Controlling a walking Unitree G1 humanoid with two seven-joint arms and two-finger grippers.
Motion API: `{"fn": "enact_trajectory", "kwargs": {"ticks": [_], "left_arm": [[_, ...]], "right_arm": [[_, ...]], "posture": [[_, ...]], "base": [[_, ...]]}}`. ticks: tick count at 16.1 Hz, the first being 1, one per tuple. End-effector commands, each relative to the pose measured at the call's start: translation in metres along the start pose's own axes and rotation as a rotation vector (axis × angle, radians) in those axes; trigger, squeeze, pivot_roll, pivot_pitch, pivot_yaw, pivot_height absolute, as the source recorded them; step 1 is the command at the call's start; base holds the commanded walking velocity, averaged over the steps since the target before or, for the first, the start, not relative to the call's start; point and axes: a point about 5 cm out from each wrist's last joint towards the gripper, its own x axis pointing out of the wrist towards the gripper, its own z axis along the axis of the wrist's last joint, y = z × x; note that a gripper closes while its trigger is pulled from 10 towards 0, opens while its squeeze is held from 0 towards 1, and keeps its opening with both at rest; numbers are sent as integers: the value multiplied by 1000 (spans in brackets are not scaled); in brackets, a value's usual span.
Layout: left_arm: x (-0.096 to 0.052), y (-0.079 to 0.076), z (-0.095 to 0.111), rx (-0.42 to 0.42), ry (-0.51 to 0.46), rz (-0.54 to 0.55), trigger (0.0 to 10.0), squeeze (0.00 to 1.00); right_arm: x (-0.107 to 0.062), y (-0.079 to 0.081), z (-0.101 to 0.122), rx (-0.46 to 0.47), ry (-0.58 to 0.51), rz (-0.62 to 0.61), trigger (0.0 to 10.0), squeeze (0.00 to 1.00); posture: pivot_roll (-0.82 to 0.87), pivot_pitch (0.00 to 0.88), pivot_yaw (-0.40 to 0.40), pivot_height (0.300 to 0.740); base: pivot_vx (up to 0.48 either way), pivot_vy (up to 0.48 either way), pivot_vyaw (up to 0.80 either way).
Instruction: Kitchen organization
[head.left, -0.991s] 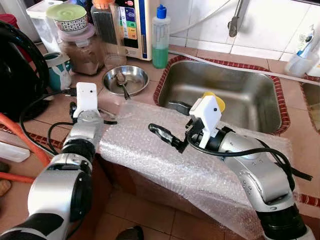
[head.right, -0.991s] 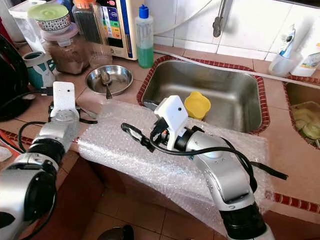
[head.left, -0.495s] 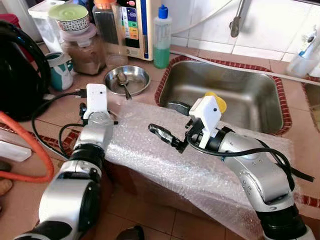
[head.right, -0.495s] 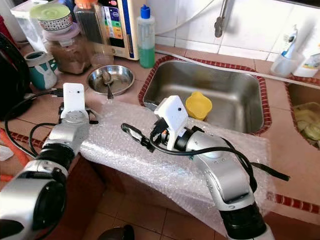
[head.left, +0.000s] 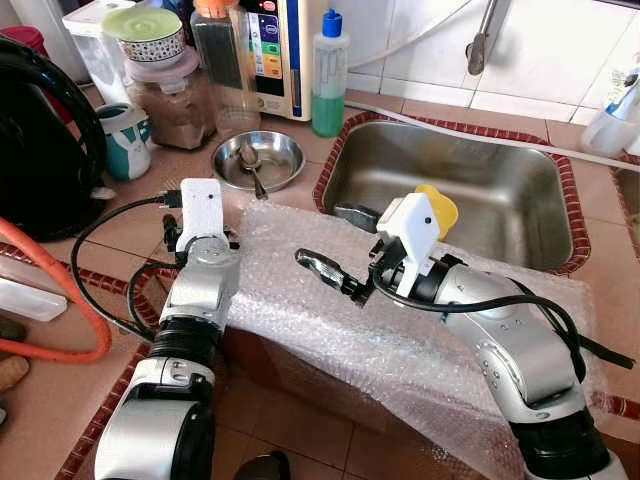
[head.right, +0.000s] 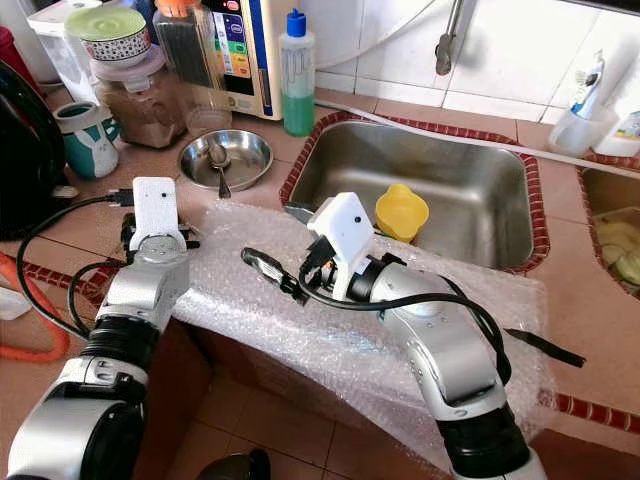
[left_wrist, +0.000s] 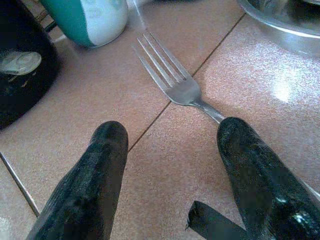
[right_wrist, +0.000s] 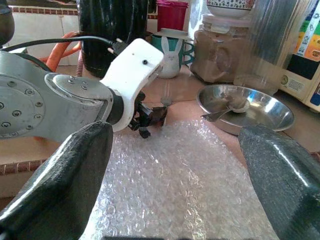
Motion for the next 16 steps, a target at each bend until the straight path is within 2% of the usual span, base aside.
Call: {"fn": "enact_trajectory", "kwargs": {"ticks": [1, 4, 7, 13, 16], "left_arm": [[0, -1, -25, 54, 91, -4, 10000, 1000], [-2, 0, -15, 13, 36, -13, 10000, 1000], [-5, 1, -1, -96, -20, -60, 10000, 1000], [5, 14, 23, -118, -73, -30, 10000, 1000], [6, 17, 27, -121, -81, -7, 10000, 1000]], "right_arm": [[1, 0, 2, -15, -6, 9, 10000, 0], [1, -1, 3, -17, -8, 6, 10000, 0], [1, 0, 2, -14, -8, 7, 10000, 0], [1, 1, 2, -13, -7, 8, 10000, 0], [0, 1, 2, -11, -4, 4, 10000, 0]], "posture": [[14, 108, 30, 740], [12, 107, 31, 740], [12, 111, 28, 740], [7, 118, 27, 740], [3, 120, 30, 740]], "base": [[0, 0, 0], [0, 0, 0], [0, 0, 0], [0, 0, 0], [0, 0, 0]]}}
